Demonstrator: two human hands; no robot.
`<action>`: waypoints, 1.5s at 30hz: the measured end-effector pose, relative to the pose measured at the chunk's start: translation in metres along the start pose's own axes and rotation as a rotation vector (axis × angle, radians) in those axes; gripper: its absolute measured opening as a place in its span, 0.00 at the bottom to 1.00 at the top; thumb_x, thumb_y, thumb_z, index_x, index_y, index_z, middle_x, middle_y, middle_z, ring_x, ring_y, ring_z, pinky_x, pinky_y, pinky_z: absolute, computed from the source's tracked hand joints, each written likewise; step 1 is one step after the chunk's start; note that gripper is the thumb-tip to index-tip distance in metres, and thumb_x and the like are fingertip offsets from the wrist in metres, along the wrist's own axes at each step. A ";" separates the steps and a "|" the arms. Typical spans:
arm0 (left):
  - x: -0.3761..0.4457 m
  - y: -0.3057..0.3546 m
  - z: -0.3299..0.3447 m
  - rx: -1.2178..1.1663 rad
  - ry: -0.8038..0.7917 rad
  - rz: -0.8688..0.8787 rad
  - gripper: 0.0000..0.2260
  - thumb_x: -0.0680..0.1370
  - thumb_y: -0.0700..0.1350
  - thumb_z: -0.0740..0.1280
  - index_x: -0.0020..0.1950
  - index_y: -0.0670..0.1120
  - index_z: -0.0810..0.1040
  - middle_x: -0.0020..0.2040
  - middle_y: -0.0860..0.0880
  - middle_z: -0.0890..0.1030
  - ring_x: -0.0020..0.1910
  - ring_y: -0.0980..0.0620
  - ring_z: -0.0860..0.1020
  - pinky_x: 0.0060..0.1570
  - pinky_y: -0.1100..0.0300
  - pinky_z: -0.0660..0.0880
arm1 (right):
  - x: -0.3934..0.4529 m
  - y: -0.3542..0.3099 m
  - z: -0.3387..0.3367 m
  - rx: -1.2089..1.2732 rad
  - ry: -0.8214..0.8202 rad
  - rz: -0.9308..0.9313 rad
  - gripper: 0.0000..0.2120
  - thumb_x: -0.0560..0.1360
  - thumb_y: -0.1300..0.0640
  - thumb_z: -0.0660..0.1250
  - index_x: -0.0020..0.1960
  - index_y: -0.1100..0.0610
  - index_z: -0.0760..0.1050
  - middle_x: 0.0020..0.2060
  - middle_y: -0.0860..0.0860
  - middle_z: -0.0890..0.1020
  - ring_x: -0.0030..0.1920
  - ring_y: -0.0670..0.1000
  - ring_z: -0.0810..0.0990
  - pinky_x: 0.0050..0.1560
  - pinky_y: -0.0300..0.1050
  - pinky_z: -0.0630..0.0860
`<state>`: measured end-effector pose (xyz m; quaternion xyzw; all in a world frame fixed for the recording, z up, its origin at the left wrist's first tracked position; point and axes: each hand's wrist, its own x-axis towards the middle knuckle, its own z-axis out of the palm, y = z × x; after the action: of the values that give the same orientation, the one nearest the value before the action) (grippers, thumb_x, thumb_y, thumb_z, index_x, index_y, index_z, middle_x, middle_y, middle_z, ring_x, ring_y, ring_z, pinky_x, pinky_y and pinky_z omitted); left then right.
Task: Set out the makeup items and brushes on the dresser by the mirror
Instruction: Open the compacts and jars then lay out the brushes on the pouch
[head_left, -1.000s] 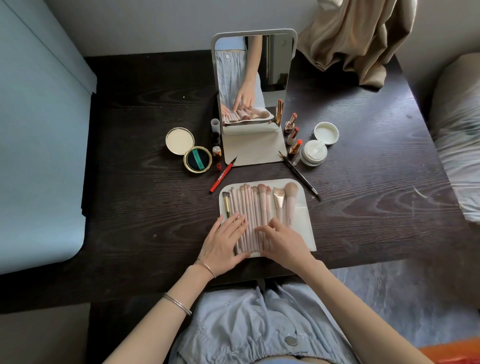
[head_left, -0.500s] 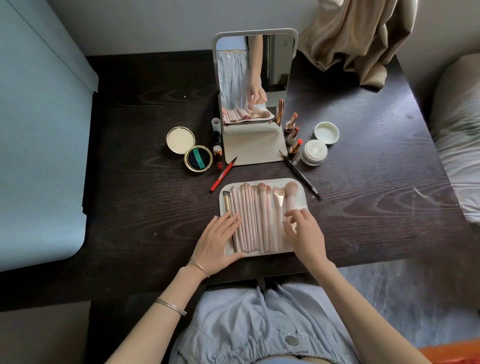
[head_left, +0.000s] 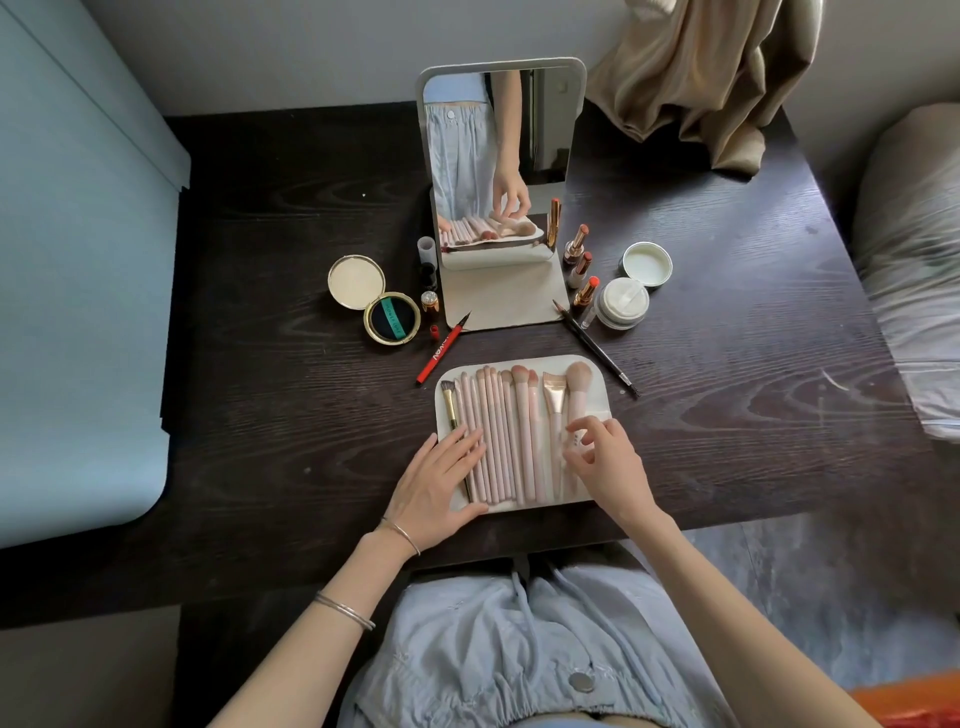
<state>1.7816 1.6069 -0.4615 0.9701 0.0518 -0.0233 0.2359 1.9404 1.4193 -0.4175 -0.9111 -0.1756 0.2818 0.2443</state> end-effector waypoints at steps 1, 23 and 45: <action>0.000 0.000 0.000 0.002 0.005 -0.001 0.33 0.72 0.61 0.59 0.72 0.45 0.65 0.74 0.49 0.63 0.75 0.53 0.56 0.73 0.48 0.55 | 0.000 -0.001 0.000 -0.002 0.000 0.005 0.10 0.76 0.55 0.64 0.57 0.49 0.72 0.51 0.49 0.71 0.43 0.49 0.79 0.44 0.46 0.77; 0.051 0.058 0.004 0.153 -0.140 0.069 0.34 0.75 0.59 0.63 0.74 0.43 0.60 0.77 0.48 0.56 0.77 0.51 0.48 0.73 0.51 0.38 | 0.020 -0.036 0.003 -0.333 0.006 0.121 0.13 0.77 0.47 0.58 0.47 0.57 0.70 0.41 0.52 0.79 0.41 0.56 0.78 0.41 0.46 0.69; 0.055 0.061 0.005 0.051 -0.076 0.094 0.32 0.74 0.54 0.65 0.74 0.43 0.62 0.76 0.46 0.59 0.76 0.49 0.54 0.74 0.52 0.45 | 0.009 -0.024 -0.006 -0.162 0.055 0.076 0.12 0.77 0.50 0.58 0.39 0.55 0.67 0.32 0.48 0.75 0.35 0.54 0.73 0.36 0.44 0.64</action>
<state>1.8429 1.5557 -0.4425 0.9756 -0.0033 -0.0506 0.2135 1.9467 1.4412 -0.4042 -0.9413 -0.1561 0.2505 0.1635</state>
